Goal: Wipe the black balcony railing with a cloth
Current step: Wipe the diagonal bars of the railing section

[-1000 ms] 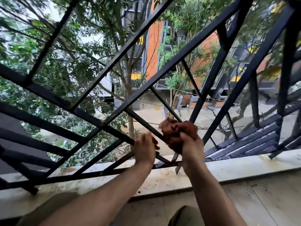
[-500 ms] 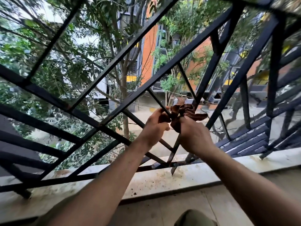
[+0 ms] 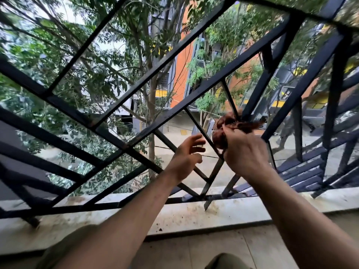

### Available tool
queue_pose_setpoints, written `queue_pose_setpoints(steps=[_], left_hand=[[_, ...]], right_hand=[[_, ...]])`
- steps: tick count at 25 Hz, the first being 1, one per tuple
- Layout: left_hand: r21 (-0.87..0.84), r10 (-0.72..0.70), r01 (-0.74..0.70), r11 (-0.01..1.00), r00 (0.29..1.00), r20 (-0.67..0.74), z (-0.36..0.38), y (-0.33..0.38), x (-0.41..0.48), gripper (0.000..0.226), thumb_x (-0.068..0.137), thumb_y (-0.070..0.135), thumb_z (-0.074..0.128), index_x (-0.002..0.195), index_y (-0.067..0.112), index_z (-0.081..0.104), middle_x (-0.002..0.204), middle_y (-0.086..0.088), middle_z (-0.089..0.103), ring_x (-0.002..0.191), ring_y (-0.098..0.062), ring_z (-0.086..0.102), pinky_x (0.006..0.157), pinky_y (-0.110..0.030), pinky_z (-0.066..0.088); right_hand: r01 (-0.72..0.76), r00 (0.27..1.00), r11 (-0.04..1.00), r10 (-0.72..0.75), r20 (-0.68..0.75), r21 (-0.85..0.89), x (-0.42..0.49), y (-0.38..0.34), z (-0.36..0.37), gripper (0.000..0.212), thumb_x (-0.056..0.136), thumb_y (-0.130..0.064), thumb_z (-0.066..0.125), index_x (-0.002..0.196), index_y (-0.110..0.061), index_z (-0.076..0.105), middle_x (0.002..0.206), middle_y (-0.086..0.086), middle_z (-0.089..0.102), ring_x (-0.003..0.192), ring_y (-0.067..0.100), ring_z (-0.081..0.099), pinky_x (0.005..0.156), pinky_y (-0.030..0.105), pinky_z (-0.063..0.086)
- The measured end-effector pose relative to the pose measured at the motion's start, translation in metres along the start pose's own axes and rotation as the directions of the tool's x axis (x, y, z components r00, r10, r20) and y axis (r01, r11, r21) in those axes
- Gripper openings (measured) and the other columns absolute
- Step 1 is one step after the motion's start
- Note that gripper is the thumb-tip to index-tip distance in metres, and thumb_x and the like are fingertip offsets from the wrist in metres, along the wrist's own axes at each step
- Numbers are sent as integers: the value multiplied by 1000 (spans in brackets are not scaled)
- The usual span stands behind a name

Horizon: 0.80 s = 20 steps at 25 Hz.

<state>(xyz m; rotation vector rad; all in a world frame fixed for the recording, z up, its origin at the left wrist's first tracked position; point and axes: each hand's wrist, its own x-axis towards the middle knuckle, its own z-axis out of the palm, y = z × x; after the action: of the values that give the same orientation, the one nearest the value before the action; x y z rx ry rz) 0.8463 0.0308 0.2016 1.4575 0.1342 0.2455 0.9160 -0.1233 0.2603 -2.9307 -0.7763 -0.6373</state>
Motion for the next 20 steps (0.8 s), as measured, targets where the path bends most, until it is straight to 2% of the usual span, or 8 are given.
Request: queue_pose_setpoints(steps=[2, 6, 8, 10, 11, 12, 16, 20], left_hand=[[-24, -15, 14, 1000, 1000, -19, -2, -2, 4, 81, 65, 1, 51, 145, 11, 45, 132, -13, 59, 120, -30, 58, 94, -47, 52], [-22, 56, -56, 998, 998, -15, -8, 5, 2, 80, 65, 5, 51, 145, 11, 42, 136, -9, 57, 123, -24, 56, 92, -32, 52], [-32, 77, -77, 997, 997, -7, -10, 11, 4, 77, 69, 4, 52, 145, 11, 42, 137, -9, 58, 125, -20, 56, 91, -27, 53], [-32, 168, -168, 985, 986, -25, -14, 19, 7, 68, 77, -2, 53, 143, 10, 45, 137, -8, 60, 127, -20, 56, 93, -34, 53], [-32, 232, -233, 972, 972, -31, -15, 23, 11, 62, 81, -7, 54, 140, 12, 50, 135, -5, 62, 127, -18, 57, 96, -35, 53], [-30, 265, -267, 963, 963, -45, -15, 28, 12, 59, 84, -11, 52, 135, 18, 54, 133, -1, 64, 127, -13, 58, 100, -32, 52], [-92, 216, -227, 969, 969, -119, -15, 37, 19, 65, 84, -16, 45, 132, 27, 57, 136, 7, 62, 128, 0, 55, 105, -31, 45], [-439, 49, -152, 886, 971, -235, -9, 36, 29, 27, 103, 12, 43, 112, 13, 68, 101, 3, 76, 97, -8, 70, 90, -32, 53]], right_hand=[[-13, 1000, 1000, 13, 7, 19, -4, -4, 2, 36, 99, -14, 43, 133, -22, 53, 112, 11, 68, 87, 37, 65, 64, 36, 42], [-359, 928, 831, 267, 260, 424, -18, -48, 34, 20, 91, -10, 49, 102, -19, 63, 99, 7, 68, 92, 36, 64, 71, 34, 40], [-526, 846, 505, 389, 364, 684, 4, -53, 27, 19, 89, -3, 52, 90, -17, 65, 81, 3, 69, 78, 31, 66, 65, 34, 51], [-496, 805, -42, 352, 477, 867, 18, -66, 0, 32, 91, 7, 47, 87, -19, 65, 76, 3, 69, 68, 24, 66, 54, 31, 52], [-450, 829, -150, 297, 474, 880, 18, -69, -7, 37, 89, 10, 47, 91, -21, 68, 79, 5, 71, 66, 22, 66, 52, 30, 52], [-420, 859, -124, 264, 438, 899, 12, -68, -7, 40, 86, 10, 48, 99, -21, 70, 80, 8, 71, 62, 21, 64, 50, 29, 50], [-398, 917, 380, 170, 360, 835, -27, -42, 9, 52, 77, -2, 49, 110, -37, 69, 74, 2, 71, 60, 24, 62, 59, 41, 52], [-359, 933, 132, 64, 353, 924, 16, -90, -38, 45, 80, 18, 47, 92, -20, 68, 74, -3, 71, 66, 12, 69, 61, 32, 56]])
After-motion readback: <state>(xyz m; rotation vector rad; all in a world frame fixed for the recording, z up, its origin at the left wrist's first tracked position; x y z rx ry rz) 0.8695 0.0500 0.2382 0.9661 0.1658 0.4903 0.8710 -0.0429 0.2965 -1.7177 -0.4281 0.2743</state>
